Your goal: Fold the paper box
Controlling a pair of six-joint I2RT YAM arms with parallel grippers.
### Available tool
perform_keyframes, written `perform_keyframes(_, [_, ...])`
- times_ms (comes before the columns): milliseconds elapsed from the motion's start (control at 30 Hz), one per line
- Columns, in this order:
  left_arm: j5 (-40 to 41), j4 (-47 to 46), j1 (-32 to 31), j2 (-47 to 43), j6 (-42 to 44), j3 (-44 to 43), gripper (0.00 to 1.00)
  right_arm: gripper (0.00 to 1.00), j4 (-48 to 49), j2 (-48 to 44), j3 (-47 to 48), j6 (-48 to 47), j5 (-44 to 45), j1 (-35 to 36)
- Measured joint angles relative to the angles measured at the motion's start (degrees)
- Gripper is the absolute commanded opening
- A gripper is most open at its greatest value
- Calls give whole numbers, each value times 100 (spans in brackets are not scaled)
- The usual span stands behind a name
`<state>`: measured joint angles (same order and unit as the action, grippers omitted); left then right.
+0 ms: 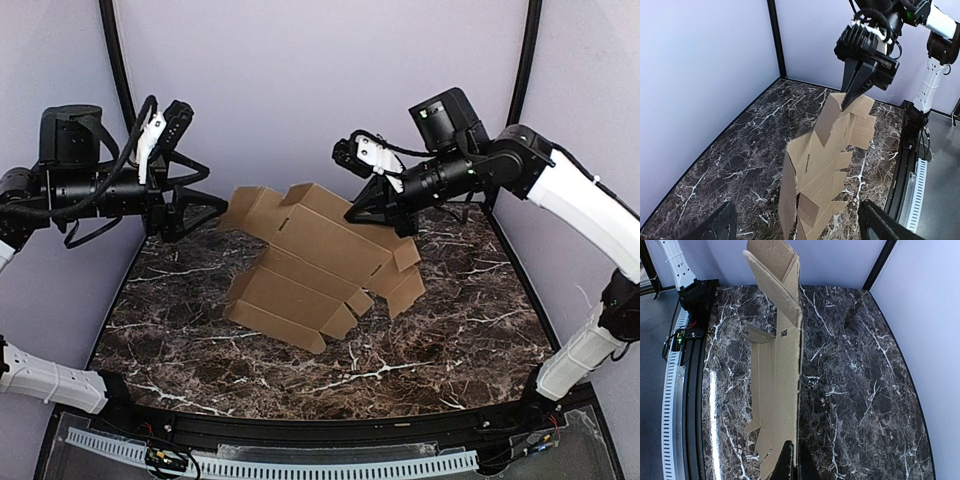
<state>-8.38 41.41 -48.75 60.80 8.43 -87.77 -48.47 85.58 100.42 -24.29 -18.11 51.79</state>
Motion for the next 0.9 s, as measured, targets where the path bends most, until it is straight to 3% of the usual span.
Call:
perform_keyframes(133, [461,-118,0,-173,-26,11,96,0,-597,481,363,109,-48,-85])
perform_keyframes(300, [782,-313,0,-376,-39,20,96,0,-1259,1161,850,326,-411,-444])
perform_keyframes(467, [855,-463,0,-286,-107,120,94,0,-1453,1731,909,444,-79,-623])
perform_keyframes(733, [1012,-892,0,354,-352,798,91,0,-1307,2509,815,315,800,-684])
perform_keyframes(900, [1180,-1377,94,614,-586,1606,83,0,-577,2437,98,-55,894,-688])
